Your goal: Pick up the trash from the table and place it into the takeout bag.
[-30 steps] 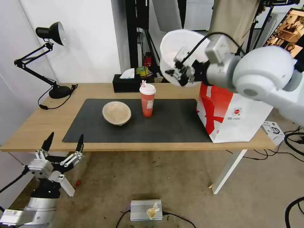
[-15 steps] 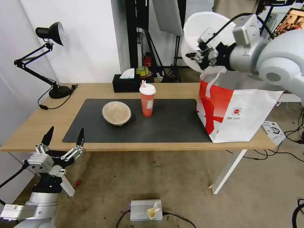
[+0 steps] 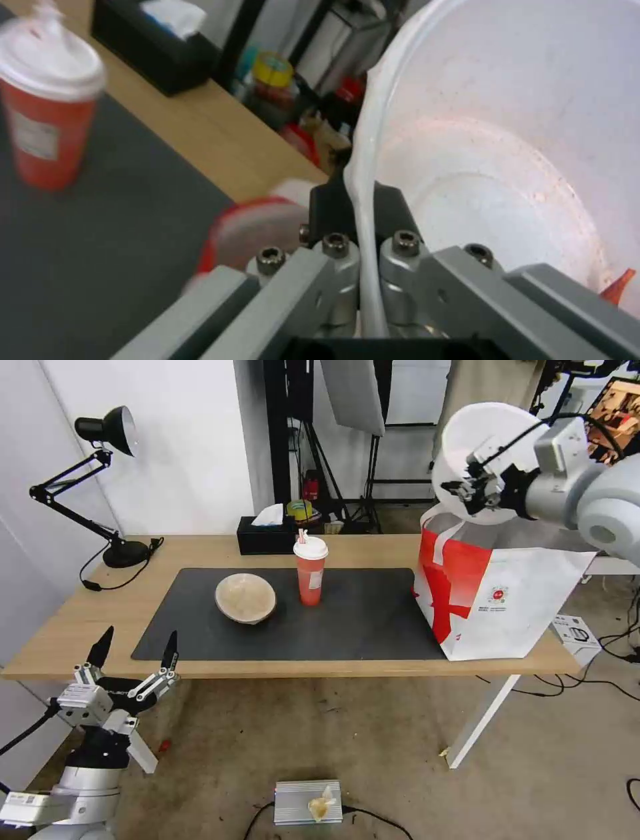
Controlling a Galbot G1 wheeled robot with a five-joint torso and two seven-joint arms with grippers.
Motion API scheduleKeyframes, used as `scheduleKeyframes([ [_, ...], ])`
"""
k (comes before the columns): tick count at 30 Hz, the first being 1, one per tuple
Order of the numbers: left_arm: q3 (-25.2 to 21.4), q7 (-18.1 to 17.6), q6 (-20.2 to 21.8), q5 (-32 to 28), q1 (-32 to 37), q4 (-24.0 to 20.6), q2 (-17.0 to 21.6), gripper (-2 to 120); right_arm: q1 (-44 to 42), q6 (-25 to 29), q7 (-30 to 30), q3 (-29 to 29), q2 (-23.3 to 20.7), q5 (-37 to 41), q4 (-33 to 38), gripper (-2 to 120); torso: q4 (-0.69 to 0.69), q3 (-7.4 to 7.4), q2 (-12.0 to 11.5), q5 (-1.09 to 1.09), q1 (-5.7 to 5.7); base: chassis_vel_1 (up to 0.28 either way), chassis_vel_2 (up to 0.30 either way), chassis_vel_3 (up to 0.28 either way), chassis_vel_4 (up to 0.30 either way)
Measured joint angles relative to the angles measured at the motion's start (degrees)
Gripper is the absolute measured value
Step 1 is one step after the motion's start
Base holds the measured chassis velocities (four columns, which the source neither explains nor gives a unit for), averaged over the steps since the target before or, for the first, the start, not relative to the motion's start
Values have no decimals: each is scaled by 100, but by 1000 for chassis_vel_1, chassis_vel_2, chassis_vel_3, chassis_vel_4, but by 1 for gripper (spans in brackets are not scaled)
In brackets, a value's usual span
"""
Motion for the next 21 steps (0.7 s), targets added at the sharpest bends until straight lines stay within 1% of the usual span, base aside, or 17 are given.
scheduleKeyframes([
  [2,11,1,0,0,10,1,11,100,-293,35,-52,251,-47,-104,-79,0,0,0,0,0,0,0,0,0,0],
  [3,11,1,0,0,10,1,11,100,-293,35,-52,251,-47,-104,-79,0,0,0,0,0,0,0,0,0,0],
  [6,35,4,0,4,17,-1,17,100,-749,116,-130,661,-145,-233,-199,0,0,0,0,-1,0,0,0,0,0],
  [7,35,4,0,4,17,-1,17,100,-749,116,-130,661,-145,-233,-199,0,0,0,0,-1,0,0,0,0,0],
  [11,125,8,-1,30,3,6,23,100,-1415,268,-162,1287,-265,-386,-326,0,0,0,0,-1,0,0,0,0,0],
  [12,125,8,-1,30,3,6,23,100,-1415,268,-162,1287,-265,-386,-326,0,0,0,0,-1,0,0,0,0,0],
  [16,191,11,-1,78,7,11,20,100,-1875,410,-164,1750,-290,-501,-487,0,0,0,0,0,0,0,0,0,0],
  [17,191,11,-1,78,7,11,20,100,-1875,410,-164,1750,-290,-501,-487,0,0,0,0,0,0,0,0,0,0],
  [21,237,13,-1,121,23,17,11,100,-2224,504,-233,2075,-299,-623,-579,0,0,0,1,-1,0,0,0,0,0],
])
